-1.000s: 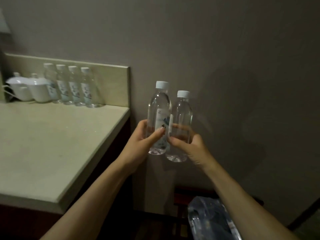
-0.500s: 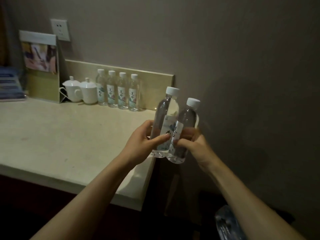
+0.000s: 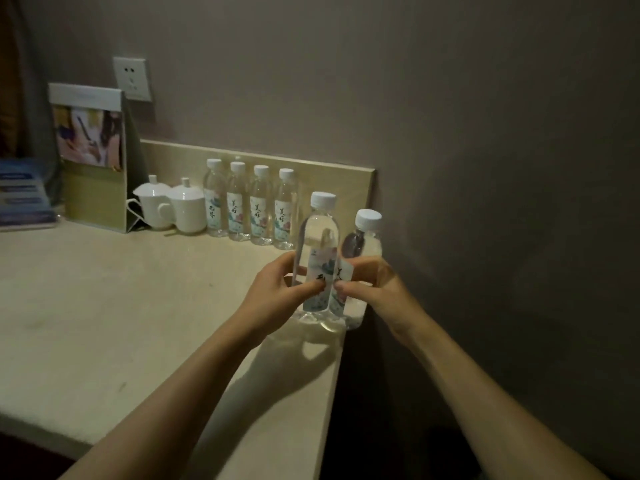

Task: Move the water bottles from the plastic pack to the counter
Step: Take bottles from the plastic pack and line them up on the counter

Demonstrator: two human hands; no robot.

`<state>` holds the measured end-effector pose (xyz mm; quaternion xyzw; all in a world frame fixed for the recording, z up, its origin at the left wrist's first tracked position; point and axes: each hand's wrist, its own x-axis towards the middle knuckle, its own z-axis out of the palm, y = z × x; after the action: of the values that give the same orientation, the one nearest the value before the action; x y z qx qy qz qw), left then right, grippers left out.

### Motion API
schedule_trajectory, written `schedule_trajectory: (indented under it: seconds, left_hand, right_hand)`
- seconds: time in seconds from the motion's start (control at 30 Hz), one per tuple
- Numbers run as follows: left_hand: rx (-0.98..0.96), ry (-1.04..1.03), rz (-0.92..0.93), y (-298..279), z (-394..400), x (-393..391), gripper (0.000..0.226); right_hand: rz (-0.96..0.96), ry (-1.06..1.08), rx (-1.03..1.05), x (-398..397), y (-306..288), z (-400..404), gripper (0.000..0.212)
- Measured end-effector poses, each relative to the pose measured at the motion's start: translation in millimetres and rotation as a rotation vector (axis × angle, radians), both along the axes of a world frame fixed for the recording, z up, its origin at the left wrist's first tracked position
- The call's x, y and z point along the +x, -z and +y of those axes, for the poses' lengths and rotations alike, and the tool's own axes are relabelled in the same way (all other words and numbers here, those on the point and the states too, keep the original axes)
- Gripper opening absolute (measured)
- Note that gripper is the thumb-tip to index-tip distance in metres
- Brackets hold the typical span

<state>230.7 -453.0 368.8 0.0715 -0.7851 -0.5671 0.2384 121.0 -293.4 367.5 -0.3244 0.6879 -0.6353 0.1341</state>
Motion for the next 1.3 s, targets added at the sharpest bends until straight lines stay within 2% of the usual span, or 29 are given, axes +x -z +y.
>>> schedule_trajectory:
  seconds: [0.17, 0.3, 0.47, 0.7, 0.77, 0.87, 0.93, 1.03, 1.3]
  left_hand:
    - [0.039, -0.015, -0.04, 11, -15, -24, 0.038]
    - [0.028, -0.039, -0.048, 15, -31, -40, 0.04]
    - [-0.018, -0.008, -0.045, 18, -59, -64, 0.054]
    - [-0.142, 0.072, -0.061, 23, -94, -88, 0.051]
    - [-0.309, 0.083, -0.09, 23, -100, -93, 0.059]
    - [-0.527, 0.058, -0.149, 19, -107, -97, 0.069]
    - [-0.534, 0.082, -0.173, 18, -110, -97, 0.072]
    - [-0.512, 0.072, -0.144, 20, -110, -95, 0.07]
    - [-0.401, 0.006, -0.084, 25, -109, -96, 0.06]
  right_hand:
    - [-0.046, -0.096, -0.025, -22, 5, -16, 0.05]
    - [-0.048, -0.079, 0.015, -34, 7, -30, 0.065]
    - [0.001, -0.003, 0.071, -50, 9, -51, 0.055]
    - [-0.032, -0.045, 0.014, -59, 13, -67, 0.064]
    - [-0.019, 0.006, 0.083, -56, 14, -65, 0.07]
    - [0.106, 0.195, 0.293, -46, 21, -68, 0.079]
    - [0.141, 0.364, 0.364, -37, 25, -73, 0.077]
    - [0.199, 0.532, 0.413, -26, 31, -78, 0.064]
    - [0.236, 0.656, 0.381, -21, 37, -94, 0.047]
